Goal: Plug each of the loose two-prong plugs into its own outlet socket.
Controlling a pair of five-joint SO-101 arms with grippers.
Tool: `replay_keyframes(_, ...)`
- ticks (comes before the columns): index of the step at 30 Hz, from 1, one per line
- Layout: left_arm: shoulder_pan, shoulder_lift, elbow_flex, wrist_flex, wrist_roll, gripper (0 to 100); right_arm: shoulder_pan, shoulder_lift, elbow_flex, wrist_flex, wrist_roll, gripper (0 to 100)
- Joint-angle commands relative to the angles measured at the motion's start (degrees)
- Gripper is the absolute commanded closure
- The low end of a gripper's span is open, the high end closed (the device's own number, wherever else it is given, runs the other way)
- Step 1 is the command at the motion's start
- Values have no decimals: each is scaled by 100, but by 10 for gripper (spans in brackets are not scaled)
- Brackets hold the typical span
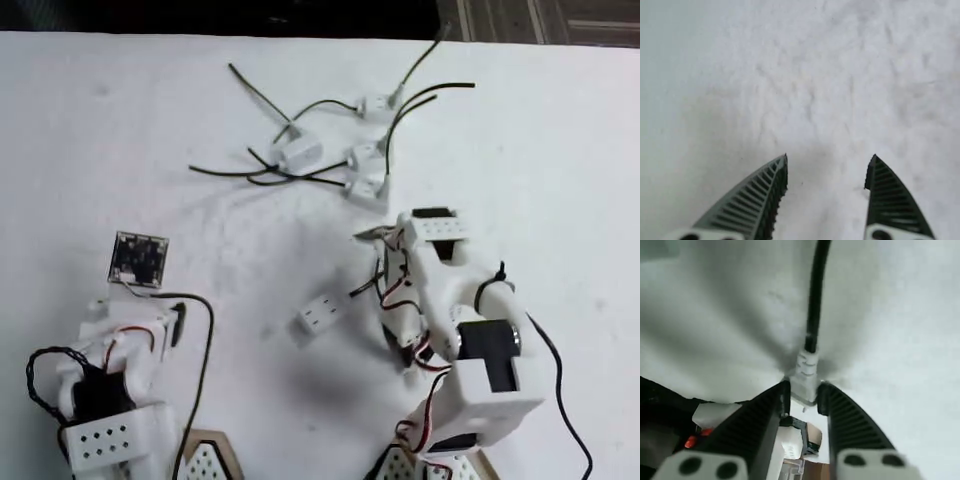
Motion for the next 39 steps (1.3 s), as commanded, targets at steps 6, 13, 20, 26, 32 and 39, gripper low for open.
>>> replay_keyframes(6, -48, -57, -26, -62, -53, 740, -532, -119, 0, 75, -387, 914)
replay_keyframes(13, -48, -57, -26, -62, -62, 740, -576, -127, -9, 75, -457, 977)
replay_keyframes(20, -48, -57, -26, -62, -62, 740, -426, -549, -35, 321, -440, 981)
replay_keyframes(26, -48, -57, -26, -62, -62, 740, -391, -1648, -9, 778, -413, 981)
replay_keyframes(32, -48, -57, -26, -62, -62, 740, -690, -2158, 255, 716, -422, 981)
replay_keyframes(39, -48, -57, 9, -79, -62, 740, -303, -2158, 246, -277, 185, 981)
